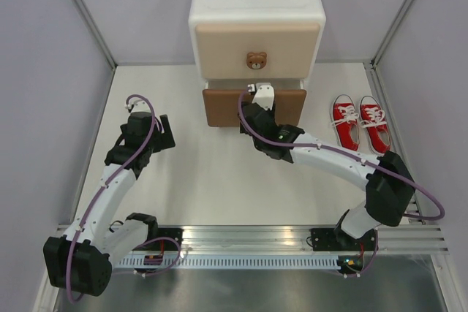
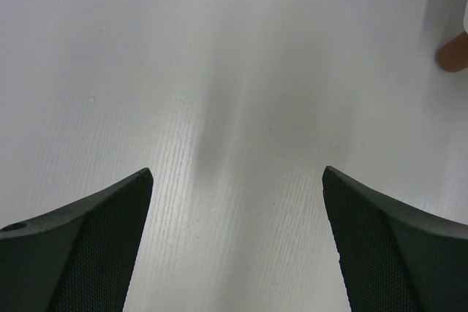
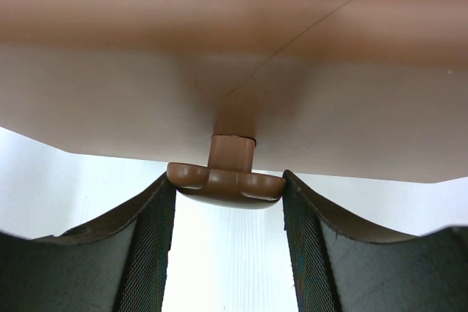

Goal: Place and organize the shoes in the shoe cabinet

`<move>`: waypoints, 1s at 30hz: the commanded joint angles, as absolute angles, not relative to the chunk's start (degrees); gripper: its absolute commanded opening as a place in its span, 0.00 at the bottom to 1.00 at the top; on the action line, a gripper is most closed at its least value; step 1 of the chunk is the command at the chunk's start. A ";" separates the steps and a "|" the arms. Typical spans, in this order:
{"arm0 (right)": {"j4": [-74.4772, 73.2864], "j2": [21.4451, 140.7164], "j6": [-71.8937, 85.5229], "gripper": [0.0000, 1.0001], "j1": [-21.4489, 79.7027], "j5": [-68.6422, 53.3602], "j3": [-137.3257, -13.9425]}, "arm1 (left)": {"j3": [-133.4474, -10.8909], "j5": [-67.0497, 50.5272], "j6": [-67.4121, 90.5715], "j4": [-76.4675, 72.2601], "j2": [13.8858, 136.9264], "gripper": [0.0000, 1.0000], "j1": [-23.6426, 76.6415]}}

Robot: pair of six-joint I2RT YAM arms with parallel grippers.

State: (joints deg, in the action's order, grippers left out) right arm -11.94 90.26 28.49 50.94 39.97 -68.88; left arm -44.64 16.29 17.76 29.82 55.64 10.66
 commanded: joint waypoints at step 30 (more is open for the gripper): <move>-44.56 70.75 53.16 0.41 72.59 40.78 -63.72 | -44.12 19.34 15.82 27.60 53.70 0.99 10.37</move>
State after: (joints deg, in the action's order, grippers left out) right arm -42.28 72.51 48.25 70.63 40.51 -63.99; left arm -44.60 18.00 17.74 29.82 54.70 10.61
